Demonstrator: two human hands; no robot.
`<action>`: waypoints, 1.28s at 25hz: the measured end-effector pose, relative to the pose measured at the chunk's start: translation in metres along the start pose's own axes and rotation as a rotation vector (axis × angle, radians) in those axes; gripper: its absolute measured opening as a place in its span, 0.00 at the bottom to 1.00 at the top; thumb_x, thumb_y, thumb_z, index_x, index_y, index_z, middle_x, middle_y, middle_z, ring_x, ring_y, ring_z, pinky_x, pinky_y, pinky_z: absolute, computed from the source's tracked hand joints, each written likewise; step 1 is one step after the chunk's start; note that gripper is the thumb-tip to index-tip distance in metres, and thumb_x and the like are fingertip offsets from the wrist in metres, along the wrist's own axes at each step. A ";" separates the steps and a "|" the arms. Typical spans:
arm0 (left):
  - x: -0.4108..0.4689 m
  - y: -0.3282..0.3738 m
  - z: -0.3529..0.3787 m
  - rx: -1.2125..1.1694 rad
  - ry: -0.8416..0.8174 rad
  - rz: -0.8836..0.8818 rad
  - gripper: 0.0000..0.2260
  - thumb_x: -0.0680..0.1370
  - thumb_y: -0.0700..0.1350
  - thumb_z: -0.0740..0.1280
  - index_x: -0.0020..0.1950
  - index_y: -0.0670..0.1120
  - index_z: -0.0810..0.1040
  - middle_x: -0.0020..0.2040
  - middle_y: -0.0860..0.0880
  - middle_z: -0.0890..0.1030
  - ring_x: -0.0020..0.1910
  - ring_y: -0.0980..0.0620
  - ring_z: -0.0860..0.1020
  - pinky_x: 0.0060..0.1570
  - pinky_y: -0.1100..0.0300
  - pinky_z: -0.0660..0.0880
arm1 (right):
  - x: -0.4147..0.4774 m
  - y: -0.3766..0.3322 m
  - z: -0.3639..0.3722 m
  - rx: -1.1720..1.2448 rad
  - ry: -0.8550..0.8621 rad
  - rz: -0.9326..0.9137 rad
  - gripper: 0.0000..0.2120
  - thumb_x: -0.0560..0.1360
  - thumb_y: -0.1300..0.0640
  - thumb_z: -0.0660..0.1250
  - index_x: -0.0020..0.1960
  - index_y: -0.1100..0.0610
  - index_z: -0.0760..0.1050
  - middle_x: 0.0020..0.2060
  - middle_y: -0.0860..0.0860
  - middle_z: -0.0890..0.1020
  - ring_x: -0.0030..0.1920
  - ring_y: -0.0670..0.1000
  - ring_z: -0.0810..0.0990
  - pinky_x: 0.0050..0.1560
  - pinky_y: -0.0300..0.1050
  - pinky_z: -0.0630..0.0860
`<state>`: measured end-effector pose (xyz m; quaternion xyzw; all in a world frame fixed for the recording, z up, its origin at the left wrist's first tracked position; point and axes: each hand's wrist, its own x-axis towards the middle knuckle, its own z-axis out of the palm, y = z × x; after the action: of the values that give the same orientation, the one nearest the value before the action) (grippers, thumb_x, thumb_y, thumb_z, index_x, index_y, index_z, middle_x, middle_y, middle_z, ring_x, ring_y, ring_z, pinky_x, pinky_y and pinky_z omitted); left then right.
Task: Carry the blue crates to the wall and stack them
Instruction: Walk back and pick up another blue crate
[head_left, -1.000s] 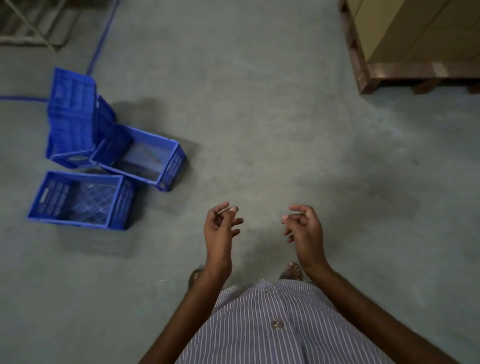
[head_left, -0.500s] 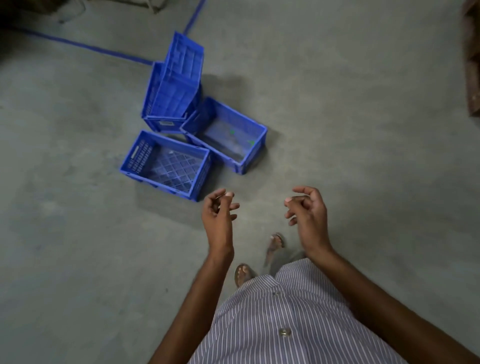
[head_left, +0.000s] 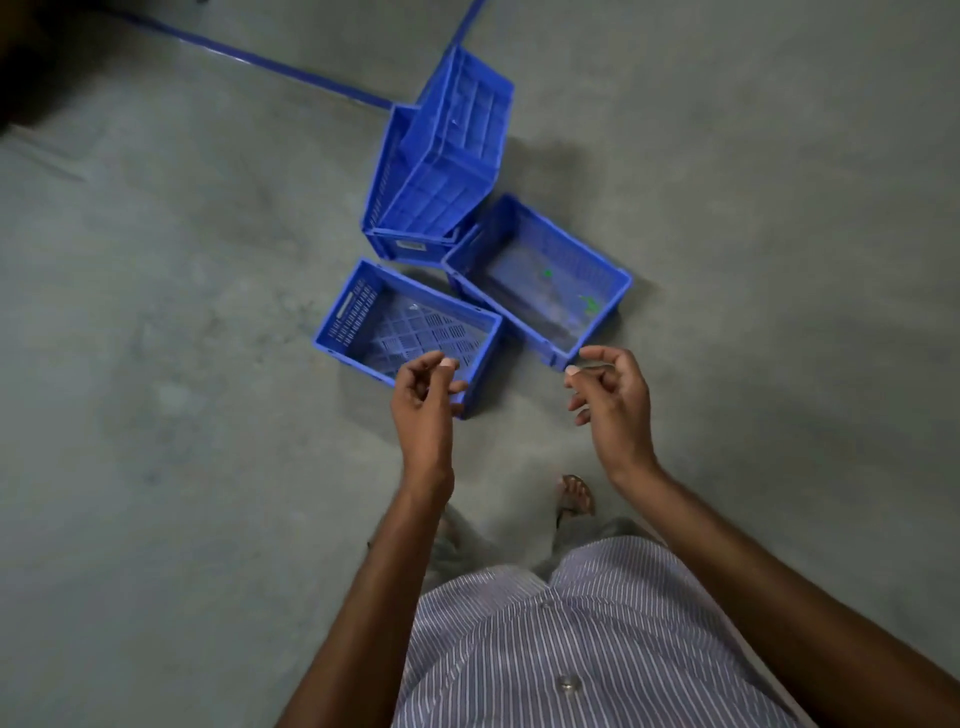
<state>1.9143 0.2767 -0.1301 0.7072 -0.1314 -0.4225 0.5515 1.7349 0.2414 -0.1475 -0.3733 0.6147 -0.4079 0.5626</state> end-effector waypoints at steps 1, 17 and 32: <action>0.015 0.007 -0.008 0.007 -0.007 0.008 0.07 0.81 0.42 0.69 0.58 0.44 0.78 0.53 0.42 0.85 0.43 0.51 0.81 0.34 0.67 0.75 | 0.007 -0.003 0.017 0.006 0.011 0.001 0.12 0.73 0.55 0.70 0.55 0.54 0.75 0.41 0.64 0.81 0.32 0.50 0.77 0.28 0.41 0.72; 0.188 0.005 0.040 0.207 -0.395 -0.043 0.03 0.81 0.41 0.68 0.49 0.48 0.78 0.49 0.44 0.84 0.43 0.50 0.81 0.40 0.61 0.74 | 0.119 0.022 0.075 0.049 0.413 0.130 0.07 0.76 0.60 0.69 0.52 0.52 0.75 0.36 0.50 0.83 0.29 0.47 0.76 0.26 0.39 0.70; 0.374 -0.337 0.256 1.011 -0.665 0.137 0.10 0.79 0.49 0.69 0.59 0.51 0.82 0.55 0.51 0.85 0.56 0.50 0.81 0.56 0.58 0.73 | 0.423 0.308 -0.032 0.191 0.373 0.595 0.13 0.83 0.52 0.60 0.65 0.56 0.73 0.55 0.56 0.81 0.41 0.48 0.79 0.39 0.43 0.73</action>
<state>1.8574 -0.0182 -0.6085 0.7016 -0.5261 -0.4695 0.1029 1.6653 -0.0246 -0.5941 -0.0433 0.7475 -0.3430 0.5672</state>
